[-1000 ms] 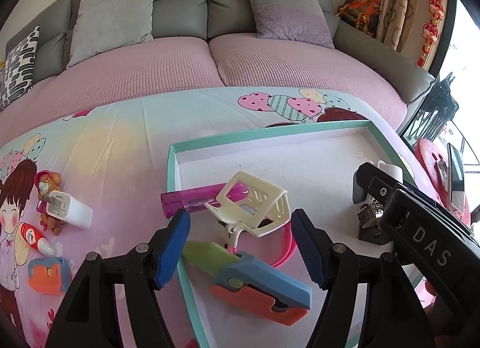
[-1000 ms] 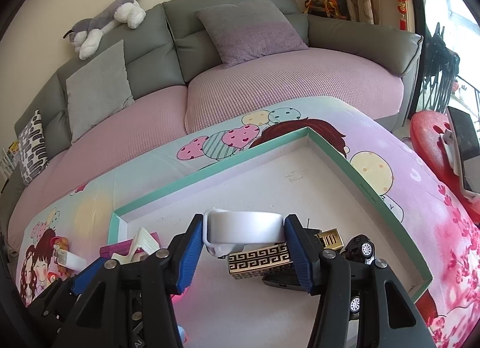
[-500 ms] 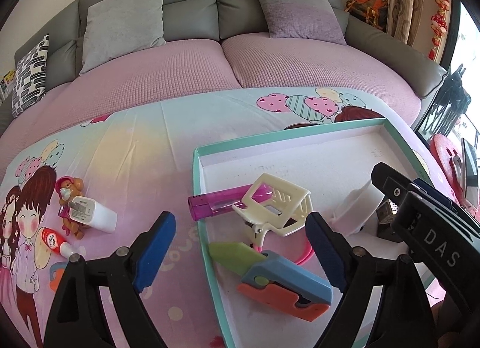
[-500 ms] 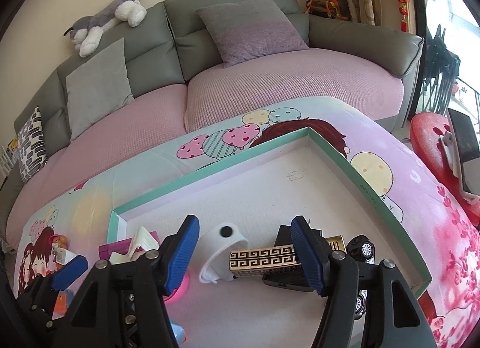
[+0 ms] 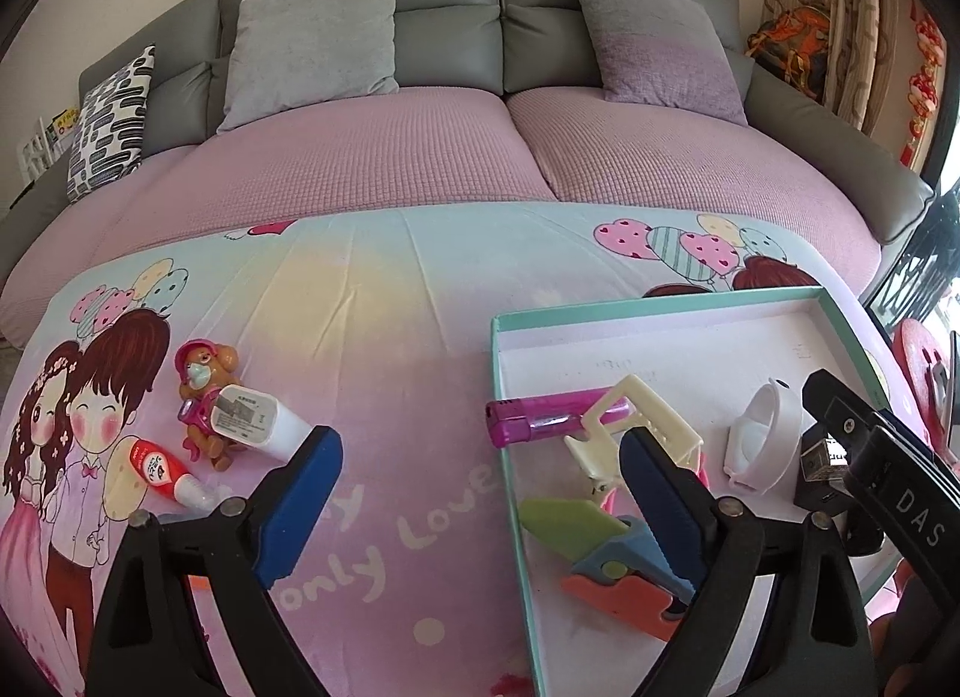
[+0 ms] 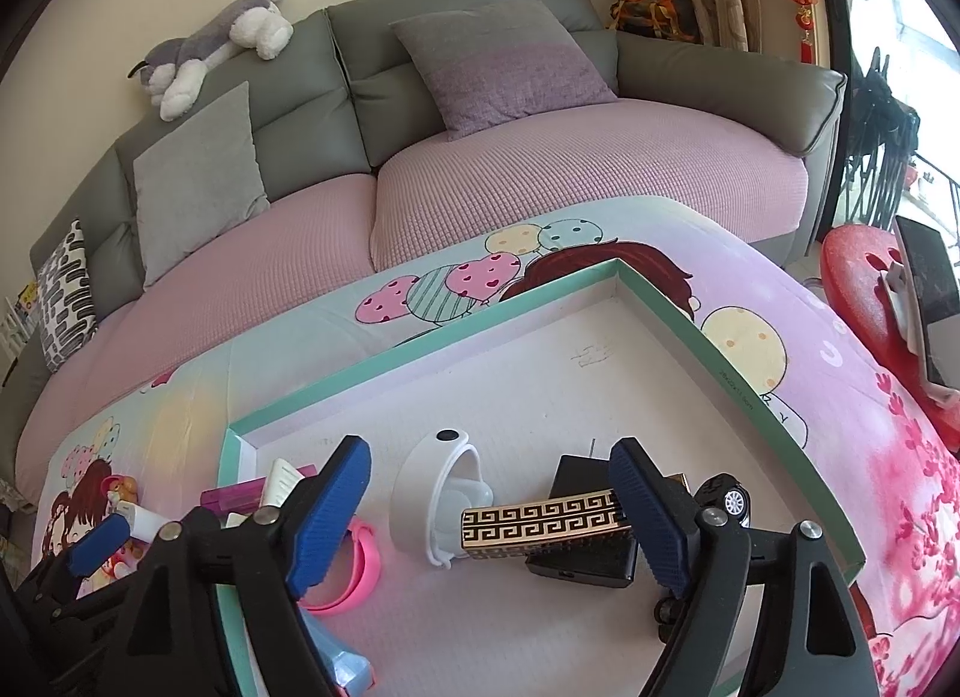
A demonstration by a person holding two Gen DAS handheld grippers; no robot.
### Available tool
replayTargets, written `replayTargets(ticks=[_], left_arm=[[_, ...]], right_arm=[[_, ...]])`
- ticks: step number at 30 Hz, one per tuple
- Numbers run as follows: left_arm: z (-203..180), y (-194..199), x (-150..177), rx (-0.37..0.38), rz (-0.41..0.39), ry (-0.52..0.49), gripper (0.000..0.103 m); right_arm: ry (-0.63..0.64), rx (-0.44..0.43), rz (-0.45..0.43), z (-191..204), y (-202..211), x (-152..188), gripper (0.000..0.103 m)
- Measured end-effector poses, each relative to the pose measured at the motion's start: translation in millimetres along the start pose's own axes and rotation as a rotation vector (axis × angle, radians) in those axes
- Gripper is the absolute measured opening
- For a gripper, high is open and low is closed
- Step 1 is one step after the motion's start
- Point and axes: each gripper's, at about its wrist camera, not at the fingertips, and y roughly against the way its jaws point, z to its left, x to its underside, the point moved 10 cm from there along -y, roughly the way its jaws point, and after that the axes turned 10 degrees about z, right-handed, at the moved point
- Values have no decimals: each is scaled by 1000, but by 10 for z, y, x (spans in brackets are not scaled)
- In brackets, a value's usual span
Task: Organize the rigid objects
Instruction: 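Move the right tool toward the white charger plug while the left tool moves toward the orange-blue toy knife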
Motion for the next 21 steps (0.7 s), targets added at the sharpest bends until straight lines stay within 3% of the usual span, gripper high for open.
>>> replayTargets(ticks=[4, 21], left_arm=[[153, 20, -21, -10, -11, 51, 94], [1104, -35, 116, -63, 12, 354, 94]], right_arm=[[10, 6, -3, 19, 4, 2, 99], [46, 28, 0, 117, -25, 29, 103]])
